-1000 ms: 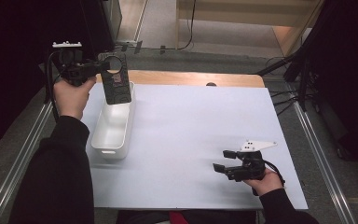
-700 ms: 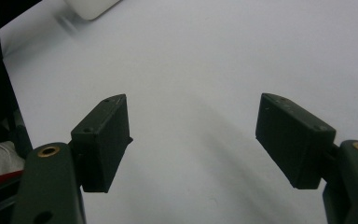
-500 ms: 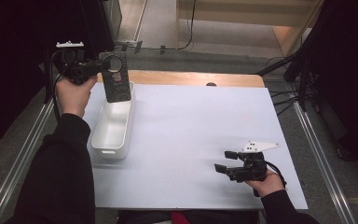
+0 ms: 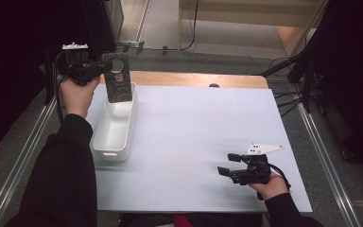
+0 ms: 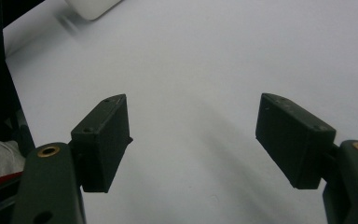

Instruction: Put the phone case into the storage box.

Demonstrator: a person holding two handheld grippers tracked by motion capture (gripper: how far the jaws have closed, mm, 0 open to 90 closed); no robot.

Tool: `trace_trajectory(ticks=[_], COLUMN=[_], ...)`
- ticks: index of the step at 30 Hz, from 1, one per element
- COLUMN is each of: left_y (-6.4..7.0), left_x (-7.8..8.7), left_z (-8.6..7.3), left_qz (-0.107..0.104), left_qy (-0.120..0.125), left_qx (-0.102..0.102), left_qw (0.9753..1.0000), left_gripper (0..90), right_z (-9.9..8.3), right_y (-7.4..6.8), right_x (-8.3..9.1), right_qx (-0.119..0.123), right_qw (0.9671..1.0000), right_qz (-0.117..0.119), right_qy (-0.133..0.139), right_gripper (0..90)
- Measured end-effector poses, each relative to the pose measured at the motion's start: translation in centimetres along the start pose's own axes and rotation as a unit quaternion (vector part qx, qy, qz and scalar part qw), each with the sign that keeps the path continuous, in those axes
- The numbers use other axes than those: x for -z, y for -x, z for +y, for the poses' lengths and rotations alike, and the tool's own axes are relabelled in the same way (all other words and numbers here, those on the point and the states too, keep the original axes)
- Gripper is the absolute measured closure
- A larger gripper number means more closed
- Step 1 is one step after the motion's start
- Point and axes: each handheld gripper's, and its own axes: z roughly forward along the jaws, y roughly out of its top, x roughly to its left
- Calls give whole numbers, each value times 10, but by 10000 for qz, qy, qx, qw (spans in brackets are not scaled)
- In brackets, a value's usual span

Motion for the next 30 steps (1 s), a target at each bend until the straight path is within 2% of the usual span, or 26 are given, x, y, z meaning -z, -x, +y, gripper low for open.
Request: trace_trajectory(ticks=[5,9,15,21,25,30], left_y=[-4,-4,-8,-11,-15,-17], left_x=[-7,-13,-19,-22,-24,-29], left_z=[-3,-5,-8,-9,-11,-14], left_qz=[-60,28,21,28,-40,26], left_qy=[-40,-122,-153,-109,-36,-101], left_qx=[24,-47,53,55,179,121], left_qw=[10000,9999,9999,9999,9998,9999], left_gripper=[726,725,725,724,724,724], right_z=[0,0,0,0,0,1], right_y=[0,0,-1,-1,-1,-1], right_x=[1,2,1,2,3,5], right_qx=[-11,-14,-12,-45,-49,-73], right_qw=[10000,10000,10000,10000,10000,9999], right_qz=[-10,-2,16,21,16,-4], right_qy=[19,24,31,62,70,75], right_gripper=[252,252,251,252,252,252])
